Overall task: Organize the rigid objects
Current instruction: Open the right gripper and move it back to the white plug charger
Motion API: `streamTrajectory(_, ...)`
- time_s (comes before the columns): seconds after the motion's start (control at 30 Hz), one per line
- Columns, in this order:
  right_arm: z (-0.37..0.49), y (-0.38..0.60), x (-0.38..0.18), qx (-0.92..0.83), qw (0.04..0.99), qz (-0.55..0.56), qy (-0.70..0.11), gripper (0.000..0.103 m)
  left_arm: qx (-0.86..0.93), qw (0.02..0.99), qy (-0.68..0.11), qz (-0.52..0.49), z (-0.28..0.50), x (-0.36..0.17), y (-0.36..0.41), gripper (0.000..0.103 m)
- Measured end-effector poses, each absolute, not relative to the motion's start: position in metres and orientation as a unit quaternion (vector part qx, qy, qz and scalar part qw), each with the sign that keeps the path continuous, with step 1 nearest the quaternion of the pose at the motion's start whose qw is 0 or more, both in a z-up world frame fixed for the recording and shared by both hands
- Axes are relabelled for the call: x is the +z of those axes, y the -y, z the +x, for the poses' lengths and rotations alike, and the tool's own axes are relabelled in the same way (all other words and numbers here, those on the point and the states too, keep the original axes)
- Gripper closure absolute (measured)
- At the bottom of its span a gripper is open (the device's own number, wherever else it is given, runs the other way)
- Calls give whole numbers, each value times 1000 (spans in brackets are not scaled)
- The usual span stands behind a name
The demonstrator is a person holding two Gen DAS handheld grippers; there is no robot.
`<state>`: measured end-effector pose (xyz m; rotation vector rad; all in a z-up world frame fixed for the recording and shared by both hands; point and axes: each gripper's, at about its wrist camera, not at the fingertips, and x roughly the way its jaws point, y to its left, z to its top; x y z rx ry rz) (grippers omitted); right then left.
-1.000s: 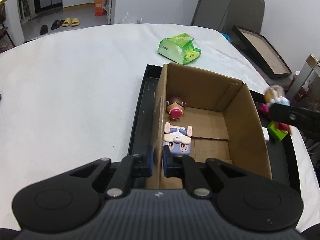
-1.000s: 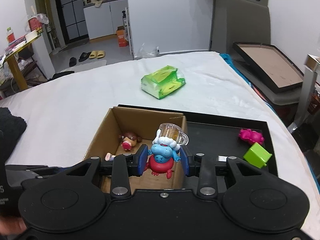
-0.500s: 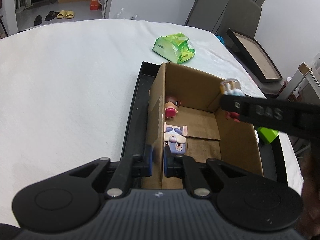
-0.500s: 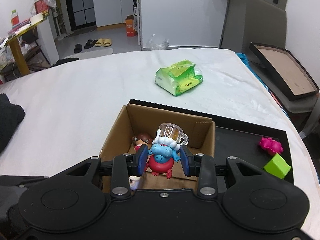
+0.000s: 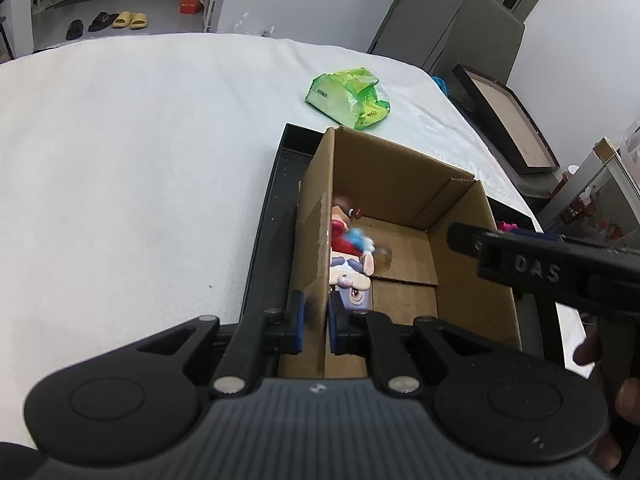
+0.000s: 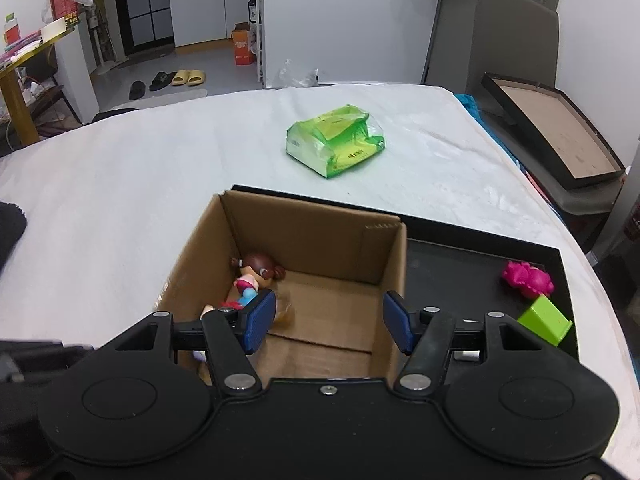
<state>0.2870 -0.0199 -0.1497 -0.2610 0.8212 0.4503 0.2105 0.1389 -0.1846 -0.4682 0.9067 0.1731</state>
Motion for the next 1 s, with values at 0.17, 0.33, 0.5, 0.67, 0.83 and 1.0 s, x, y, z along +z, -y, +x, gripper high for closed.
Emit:
streamTrajectory(0.17, 285, 36, -148, 209, 888, -120, -392, 44, 85, 868, -435, -223, 211, -184, -138, 92)
streamTrajectory(0.33, 283, 58, -142, 202, 893, -108, -387, 44, 91, 870, -434, -214, 212, -181, -136, 92)
streamTrajectory(0.5, 283, 87, -142, 195, 899, -92, -382, 44, 104, 877, -429, -189, 211, -177, -128, 92)
streamTrajectory(0.67, 287, 115, -149, 185, 902, -69, -384, 44, 118, 877, -431, -176, 212, -174, -123, 90)
streamTrajectory(0.83, 292, 136, -161, 185, 901, -46, -390, 44, 131, 877, -435, -158, 214, -172, -117, 89)
streamTrajectory(1.0, 302, 149, -177, 190, 901, -25, -390, 43, 154, 876, -437, -134, 218, -173, -111, 76)
